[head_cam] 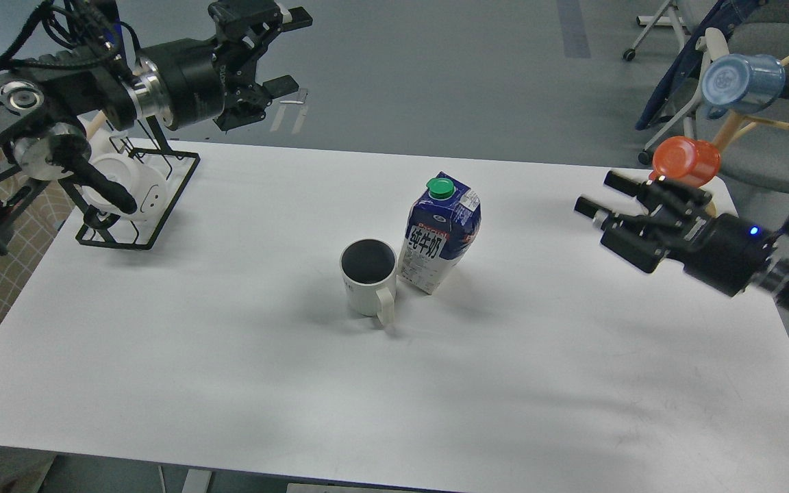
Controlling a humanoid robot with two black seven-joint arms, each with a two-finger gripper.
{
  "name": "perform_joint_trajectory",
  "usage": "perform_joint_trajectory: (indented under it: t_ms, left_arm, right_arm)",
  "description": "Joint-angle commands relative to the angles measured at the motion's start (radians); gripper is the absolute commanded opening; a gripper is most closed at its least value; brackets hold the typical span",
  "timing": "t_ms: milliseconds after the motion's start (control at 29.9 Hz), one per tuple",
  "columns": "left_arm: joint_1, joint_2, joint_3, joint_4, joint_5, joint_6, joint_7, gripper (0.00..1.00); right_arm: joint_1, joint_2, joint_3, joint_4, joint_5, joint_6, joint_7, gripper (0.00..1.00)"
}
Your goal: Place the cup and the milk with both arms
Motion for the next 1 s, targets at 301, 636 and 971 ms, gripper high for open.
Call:
perform_joint_trajectory:
  t_ms: [301, 636, 971]
  left_arm:
    - [0.001, -0.155, -0.191, 0.198, -0.013, -0.023, -0.041, 0.98]
    - [-0.004, -0.325, -0.222, 0.502, -0.053, -0.101, -0.138, 0.98]
    - [-0.004, -0.447, -0.222, 0.703, -0.136, -0.101, -0.178, 0.98]
  right_arm:
    - [0.221, 0.322, 0.385, -0.516, 0.494, 0.554, 0.000, 0.71]
    - [0.292, 0.799, 0.585, -1.023, 0.698, 0.732, 0.000, 0.73]
    - [0.189, 0.970, 0.606, -1.106, 0.842, 0.746, 0.000, 0.99]
